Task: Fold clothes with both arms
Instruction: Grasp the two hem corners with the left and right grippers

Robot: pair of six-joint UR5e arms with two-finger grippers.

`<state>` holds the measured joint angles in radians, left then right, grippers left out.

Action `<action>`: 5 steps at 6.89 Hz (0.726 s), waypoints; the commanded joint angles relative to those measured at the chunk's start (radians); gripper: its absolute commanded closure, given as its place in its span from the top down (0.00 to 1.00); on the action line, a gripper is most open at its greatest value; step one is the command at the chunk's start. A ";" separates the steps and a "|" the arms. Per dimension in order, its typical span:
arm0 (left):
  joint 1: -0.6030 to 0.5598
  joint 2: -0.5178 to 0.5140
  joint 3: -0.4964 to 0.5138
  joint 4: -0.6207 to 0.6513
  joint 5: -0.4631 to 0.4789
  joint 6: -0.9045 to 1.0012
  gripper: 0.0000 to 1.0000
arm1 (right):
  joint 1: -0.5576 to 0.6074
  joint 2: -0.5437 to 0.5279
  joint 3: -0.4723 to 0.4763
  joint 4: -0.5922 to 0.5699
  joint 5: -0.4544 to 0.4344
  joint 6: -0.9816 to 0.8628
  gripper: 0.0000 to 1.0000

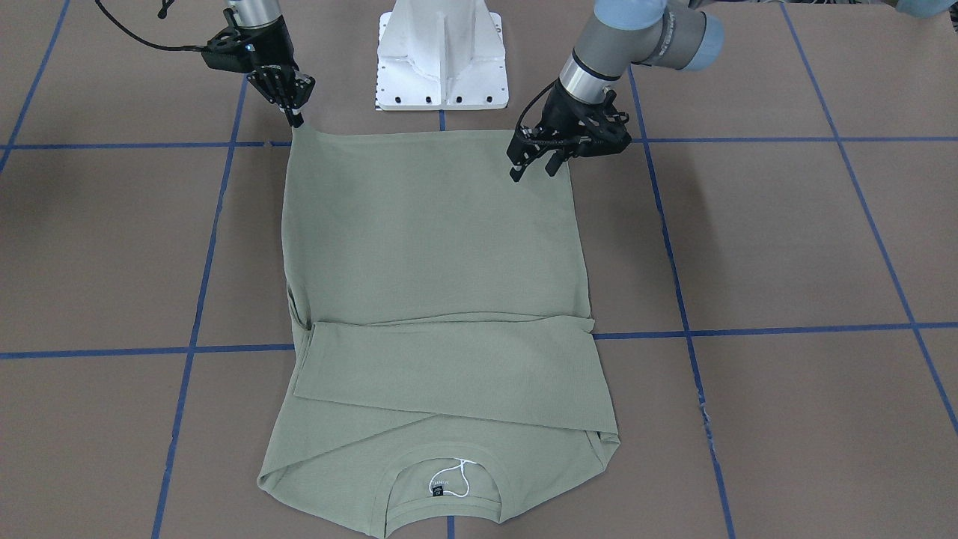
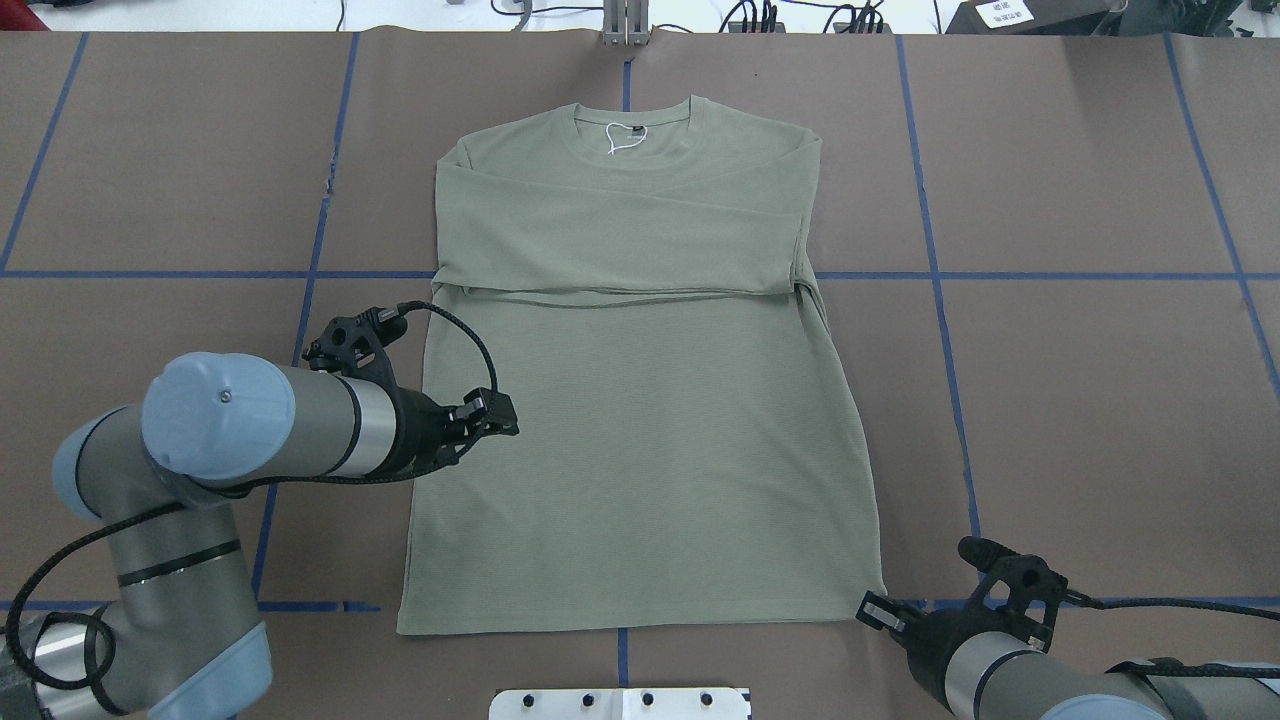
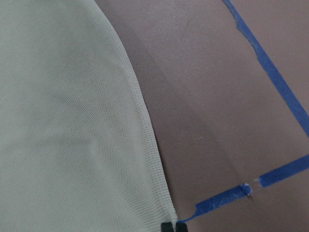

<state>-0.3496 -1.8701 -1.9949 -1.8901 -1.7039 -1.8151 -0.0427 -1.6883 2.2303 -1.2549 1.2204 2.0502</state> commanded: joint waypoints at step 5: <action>0.251 0.111 -0.056 0.126 0.155 -0.219 0.78 | 0.000 -0.001 0.003 -0.003 0.004 0.001 0.00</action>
<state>-0.1237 -1.7620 -2.0562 -1.7656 -1.5520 -2.0213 -0.0427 -1.6889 2.2348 -1.2579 1.2241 2.0509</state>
